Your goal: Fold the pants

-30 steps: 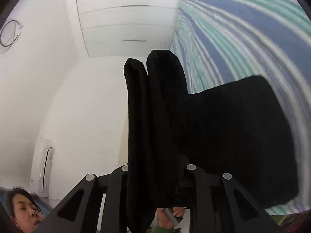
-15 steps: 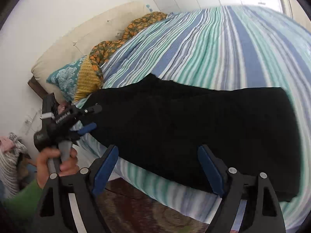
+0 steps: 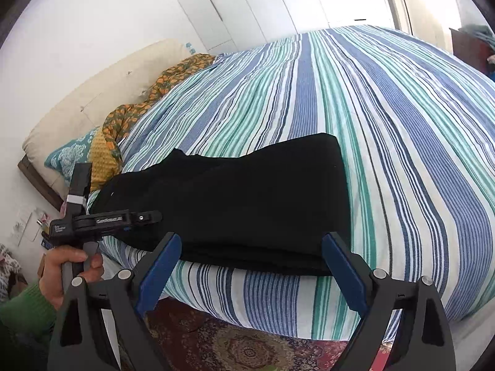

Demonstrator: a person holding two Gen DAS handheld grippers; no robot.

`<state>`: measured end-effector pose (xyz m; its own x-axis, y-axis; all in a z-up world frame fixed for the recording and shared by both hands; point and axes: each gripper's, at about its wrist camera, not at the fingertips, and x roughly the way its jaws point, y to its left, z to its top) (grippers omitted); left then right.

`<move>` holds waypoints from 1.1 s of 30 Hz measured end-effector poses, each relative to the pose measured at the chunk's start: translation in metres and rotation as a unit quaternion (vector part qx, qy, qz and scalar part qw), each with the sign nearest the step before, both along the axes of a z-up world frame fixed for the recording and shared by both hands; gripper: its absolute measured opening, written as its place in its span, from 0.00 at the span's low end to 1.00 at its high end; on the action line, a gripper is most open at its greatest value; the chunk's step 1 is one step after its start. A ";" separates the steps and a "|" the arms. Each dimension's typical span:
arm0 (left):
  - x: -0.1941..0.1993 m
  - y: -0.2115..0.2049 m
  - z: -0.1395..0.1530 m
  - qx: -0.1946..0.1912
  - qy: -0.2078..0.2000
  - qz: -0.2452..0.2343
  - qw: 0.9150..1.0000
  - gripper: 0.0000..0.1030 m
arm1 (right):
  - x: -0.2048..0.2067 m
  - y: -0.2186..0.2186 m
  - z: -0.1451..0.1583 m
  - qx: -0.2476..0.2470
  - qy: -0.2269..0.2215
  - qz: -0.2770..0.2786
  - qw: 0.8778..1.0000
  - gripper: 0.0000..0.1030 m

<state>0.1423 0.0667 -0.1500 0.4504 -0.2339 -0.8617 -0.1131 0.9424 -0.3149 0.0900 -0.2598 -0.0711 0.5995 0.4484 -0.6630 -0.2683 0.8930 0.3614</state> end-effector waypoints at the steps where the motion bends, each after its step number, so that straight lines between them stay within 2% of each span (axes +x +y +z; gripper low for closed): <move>1: 0.003 0.001 0.008 -0.008 -0.015 -0.002 1.000 0.09 | 0.001 0.008 0.000 -0.008 -0.005 0.003 1.000 0.89; 4: 0.007 -0.002 0.041 0.004 -0.082 -0.015 0.996 0.08 | 0.002 0.014 0.001 -0.026 -0.022 -0.004 0.999 0.89; 6: 0.012 0.000 0.049 0.005 -0.099 -0.021 0.995 0.08 | 0.003 0.012 0.003 -0.030 -0.030 -0.018 0.999 0.89; 8: 0.017 0.008 0.041 0.009 -0.096 -0.021 0.995 0.09 | 0.006 0.009 0.001 -0.033 -0.030 -0.037 0.998 0.89; 11: 0.014 0.016 -0.001 0.017 -0.053 -0.016 0.998 0.09 | 0.009 -0.001 -0.001 -0.035 -0.023 -0.062 0.997 0.89; 13: 0.004 0.023 -0.022 0.006 -0.049 -0.012 0.999 0.10 | 0.011 -0.004 -0.001 -0.036 -0.019 -0.071 0.997 0.89; 16: 0.000 0.024 -0.013 -0.002 -0.060 -0.014 0.998 0.10 | 0.020 -0.004 0.006 -0.040 -0.020 -0.067 0.997 0.89; 19: 0.001 0.022 -0.010 -0.001 -0.062 -0.018 0.998 0.11 | 0.038 -0.001 0.027 -0.043 -0.044 -0.057 0.997 0.89; 23: -0.002 0.024 -0.012 -0.006 -0.062 -0.016 0.998 0.13 | 0.060 0.012 0.046 0.000 -0.064 0.000 0.998 0.89; 25: -0.002 0.026 -0.014 -0.007 -0.062 -0.015 0.998 0.15 | 0.067 0.020 0.029 0.014 -0.045 0.031 0.998 0.89; 26: -0.003 0.026 -0.015 -0.007 -0.061 -0.014 0.998 0.16 | 0.071 0.024 0.011 0.011 -0.019 0.042 0.999 0.89; 28: -0.005 0.027 -0.016 -0.012 -0.060 -0.014 0.998 0.18 | 0.080 0.030 -0.041 -0.010 0.087 0.061 0.994 0.90; 29: -0.005 0.027 -0.017 -0.011 -0.060 -0.014 0.998 0.18 | 0.080 0.031 -0.062 -0.024 0.123 0.063 0.990 0.88; 31: -0.006 0.028 -0.017 -0.012 -0.060 -0.013 0.998 0.18 | 0.073 0.032 -0.054 -0.038 0.089 0.067 0.993 0.87; 33: -0.005 0.028 -0.018 -0.012 -0.059 -0.011 0.998 0.18 | 0.082 0.032 -0.037 -0.016 0.096 0.063 0.993 0.87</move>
<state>0.1376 0.0947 -0.1679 0.5427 -0.2652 -0.7970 -0.0525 0.9363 -0.3472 0.1720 -0.2279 -0.1081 0.4008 0.4890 -0.7747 -0.3082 0.8683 0.3887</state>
